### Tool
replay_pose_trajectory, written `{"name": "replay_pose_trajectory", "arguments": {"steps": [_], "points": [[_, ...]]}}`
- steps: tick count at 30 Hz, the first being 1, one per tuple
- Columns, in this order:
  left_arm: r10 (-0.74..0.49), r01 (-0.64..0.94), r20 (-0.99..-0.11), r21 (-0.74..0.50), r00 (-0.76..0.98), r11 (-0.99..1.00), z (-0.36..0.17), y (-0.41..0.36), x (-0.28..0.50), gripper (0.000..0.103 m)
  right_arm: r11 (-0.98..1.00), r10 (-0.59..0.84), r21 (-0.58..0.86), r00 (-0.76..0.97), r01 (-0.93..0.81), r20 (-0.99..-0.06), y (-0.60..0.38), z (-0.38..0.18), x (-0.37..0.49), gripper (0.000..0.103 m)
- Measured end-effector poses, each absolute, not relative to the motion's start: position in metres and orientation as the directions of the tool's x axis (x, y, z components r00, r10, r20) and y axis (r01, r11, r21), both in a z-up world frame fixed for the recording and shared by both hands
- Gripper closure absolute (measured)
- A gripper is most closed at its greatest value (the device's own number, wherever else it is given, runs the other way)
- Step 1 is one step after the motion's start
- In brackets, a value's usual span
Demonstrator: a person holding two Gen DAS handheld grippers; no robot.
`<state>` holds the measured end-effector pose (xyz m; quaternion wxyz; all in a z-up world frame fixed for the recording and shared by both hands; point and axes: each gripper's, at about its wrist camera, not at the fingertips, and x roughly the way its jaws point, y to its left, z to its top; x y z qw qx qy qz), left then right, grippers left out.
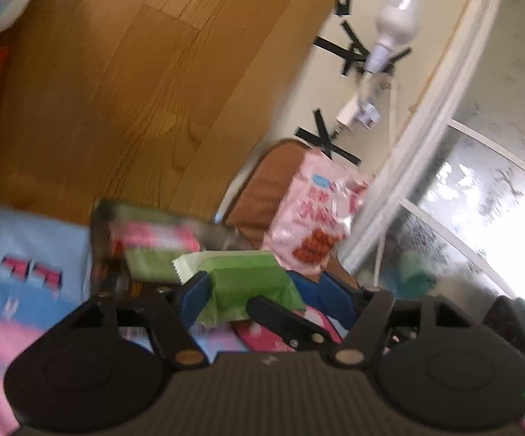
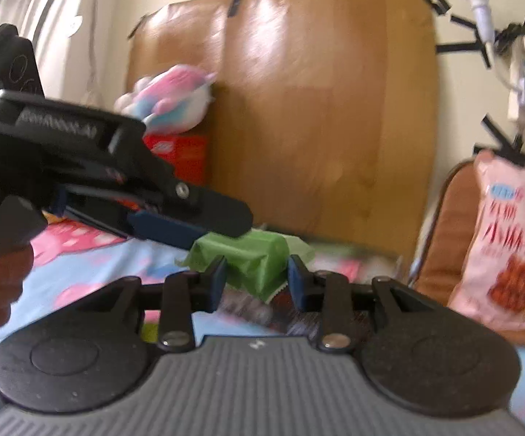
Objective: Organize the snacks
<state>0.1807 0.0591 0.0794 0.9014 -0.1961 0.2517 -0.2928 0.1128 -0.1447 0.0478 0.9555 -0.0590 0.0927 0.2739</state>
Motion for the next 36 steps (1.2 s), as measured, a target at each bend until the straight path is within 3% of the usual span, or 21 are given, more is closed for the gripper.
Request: {"name": "replay_pose_trajectory", "arguments": {"steps": [5,14,20,25,31,36], "points": [[-0.578,0.330,-0.376,-0.547,0.724,0.769,0.066,0.068,0.223,0.034,0.880,0.446,-0.057,0.861,-0.472,-0.244,-0.147,0.053,0.176,0.061],[-0.579,0.261,-0.345,-0.646,0.739,0.717,0.041,0.124,0.161,0.034,0.860,0.511,0.173,0.803,-0.481,-0.306,-0.215,0.020,0.143,0.061],[-0.636,0.258,-0.379,-0.686,0.672,0.681,0.018,0.112,0.133,0.034,0.859,0.505,0.311,0.774,-0.407,-0.382,-0.237,0.001,0.129,0.061],[-0.672,0.260,-0.417,-0.696,0.612,0.669,-0.001,0.089,0.116,0.034,0.792,0.563,0.519,0.715,-0.321,-0.416,-0.263,-0.015,0.116,0.059],[-0.660,0.239,-0.429,-0.696,0.617,0.676,-0.012,0.089,0.090,0.034,0.815,0.553,0.473,0.691,-0.334,-0.466,-0.242,-0.027,0.089,0.049],[-0.640,0.209,-0.419,-0.708,0.644,0.674,-0.011,0.106,0.074,0.034,0.867,0.493,0.220,0.701,-0.448,-0.515,-0.193,-0.020,0.077,0.053]]}}
